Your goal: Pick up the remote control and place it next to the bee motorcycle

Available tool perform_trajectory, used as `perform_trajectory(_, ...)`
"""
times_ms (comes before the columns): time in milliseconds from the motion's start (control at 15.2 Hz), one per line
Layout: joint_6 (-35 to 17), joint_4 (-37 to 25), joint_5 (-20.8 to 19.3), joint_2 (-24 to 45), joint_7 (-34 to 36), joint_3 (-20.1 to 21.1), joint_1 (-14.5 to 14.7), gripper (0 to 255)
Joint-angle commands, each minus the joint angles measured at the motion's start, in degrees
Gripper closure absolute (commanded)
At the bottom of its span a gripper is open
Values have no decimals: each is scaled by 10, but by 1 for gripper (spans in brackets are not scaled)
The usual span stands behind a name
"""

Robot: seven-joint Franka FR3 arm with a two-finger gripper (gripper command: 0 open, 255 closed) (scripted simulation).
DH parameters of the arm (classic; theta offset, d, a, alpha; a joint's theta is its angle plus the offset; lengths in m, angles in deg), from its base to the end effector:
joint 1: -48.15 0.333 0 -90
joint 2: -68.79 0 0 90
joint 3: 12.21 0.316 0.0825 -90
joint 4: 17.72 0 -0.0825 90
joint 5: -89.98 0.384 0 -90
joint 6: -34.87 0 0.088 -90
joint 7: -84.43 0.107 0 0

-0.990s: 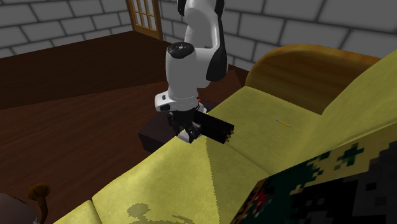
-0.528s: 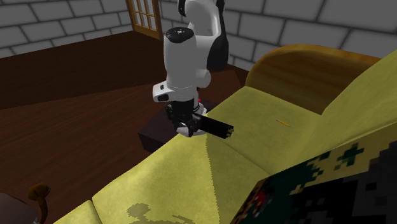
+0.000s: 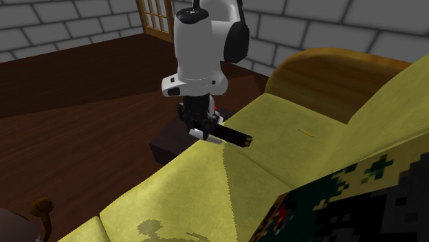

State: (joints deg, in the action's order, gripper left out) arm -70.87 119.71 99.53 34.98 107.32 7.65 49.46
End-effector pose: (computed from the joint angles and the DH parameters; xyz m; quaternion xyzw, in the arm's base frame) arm 0.3493 0.1639 0.5122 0.9978 -0.0642 0.0113 0.0115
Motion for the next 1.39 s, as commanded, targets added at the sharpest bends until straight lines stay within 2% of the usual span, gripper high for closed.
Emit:
perform_trajectory(0,17,-16,-2,-2,0,-3,-1,255)
perform_trajectory(1320,166,-184,-18,18,3,-19,-10,255)
